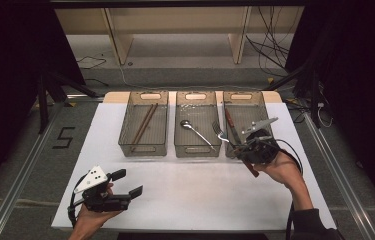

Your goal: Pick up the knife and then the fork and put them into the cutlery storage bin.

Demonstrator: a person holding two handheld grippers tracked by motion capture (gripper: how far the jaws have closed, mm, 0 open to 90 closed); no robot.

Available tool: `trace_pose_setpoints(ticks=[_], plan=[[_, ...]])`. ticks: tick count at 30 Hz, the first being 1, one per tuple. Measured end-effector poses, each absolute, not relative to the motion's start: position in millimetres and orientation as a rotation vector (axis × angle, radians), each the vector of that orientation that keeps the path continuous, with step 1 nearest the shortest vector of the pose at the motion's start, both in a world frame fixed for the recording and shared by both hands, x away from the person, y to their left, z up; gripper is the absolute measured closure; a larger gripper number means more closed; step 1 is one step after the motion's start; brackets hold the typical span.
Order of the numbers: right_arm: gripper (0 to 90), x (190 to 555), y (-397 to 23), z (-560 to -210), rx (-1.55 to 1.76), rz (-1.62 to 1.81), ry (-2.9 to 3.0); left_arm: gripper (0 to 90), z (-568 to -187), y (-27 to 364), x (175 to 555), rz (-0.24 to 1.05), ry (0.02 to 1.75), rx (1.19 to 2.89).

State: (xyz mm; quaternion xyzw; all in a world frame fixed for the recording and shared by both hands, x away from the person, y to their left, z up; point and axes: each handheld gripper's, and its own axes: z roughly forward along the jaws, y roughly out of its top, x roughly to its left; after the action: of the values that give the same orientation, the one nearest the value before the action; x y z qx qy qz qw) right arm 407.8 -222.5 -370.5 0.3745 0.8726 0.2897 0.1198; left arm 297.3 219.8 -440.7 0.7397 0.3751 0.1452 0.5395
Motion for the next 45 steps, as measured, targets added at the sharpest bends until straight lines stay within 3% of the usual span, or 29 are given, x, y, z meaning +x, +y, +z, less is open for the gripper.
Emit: trace_pose_setpoints(ticks=[25, 45], plan=[[77.8, 487.8, -236.2, -345.6, 1.431, 0.935, 2.28, 13.2, -440.7, 220.5, 297.6, 0.347, 0.895, 1.754], [77.7, 527.3, -242.0, -378.3, 1.649, 0.854, 2.191, 13.2, -440.1, 222.8, 297.7, 0.345, 0.909, 1.726]])
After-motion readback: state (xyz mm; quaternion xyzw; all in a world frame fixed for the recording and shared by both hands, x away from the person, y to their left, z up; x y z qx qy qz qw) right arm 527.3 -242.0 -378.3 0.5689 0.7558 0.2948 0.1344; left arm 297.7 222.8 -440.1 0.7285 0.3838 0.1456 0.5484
